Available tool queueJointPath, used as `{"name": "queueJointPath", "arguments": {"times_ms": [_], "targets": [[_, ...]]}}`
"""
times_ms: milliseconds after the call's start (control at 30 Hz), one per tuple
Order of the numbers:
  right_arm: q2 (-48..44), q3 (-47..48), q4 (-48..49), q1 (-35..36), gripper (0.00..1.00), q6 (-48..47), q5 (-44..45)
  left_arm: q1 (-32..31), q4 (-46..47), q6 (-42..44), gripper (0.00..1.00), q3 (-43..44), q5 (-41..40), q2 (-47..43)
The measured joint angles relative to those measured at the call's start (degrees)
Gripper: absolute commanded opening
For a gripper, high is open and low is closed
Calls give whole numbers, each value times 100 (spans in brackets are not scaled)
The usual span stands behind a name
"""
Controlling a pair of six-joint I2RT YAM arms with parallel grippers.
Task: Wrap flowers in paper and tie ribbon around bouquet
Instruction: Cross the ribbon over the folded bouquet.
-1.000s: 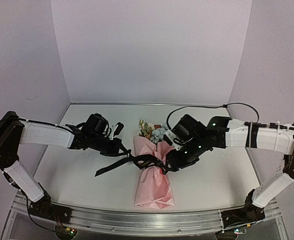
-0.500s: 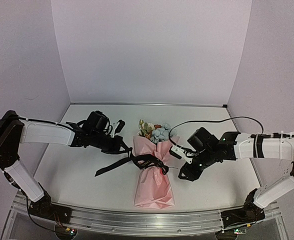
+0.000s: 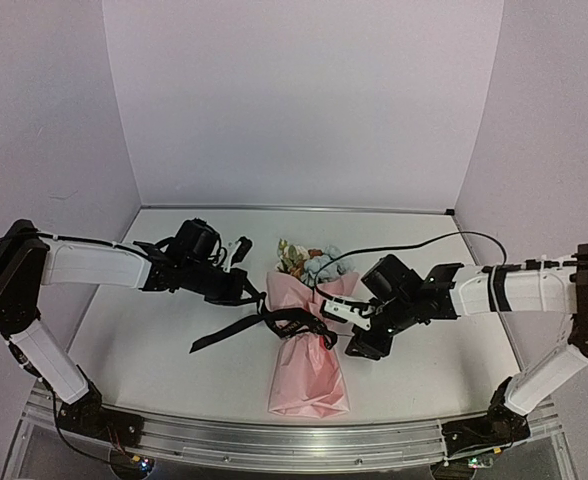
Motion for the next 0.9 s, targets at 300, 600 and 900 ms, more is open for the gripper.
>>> {"name": "queueJointPath", "arguments": {"times_ms": [300,600,900], "targets": [[406,246,311,116,26,-161,302,0,-123,3,0,69,6,21],[487,370,200,129,0,75,901,0,-160,2,1,123,142,105],[226,371,-788,129,0,860,1557,0,-132,44,10,894,318,570]]}}
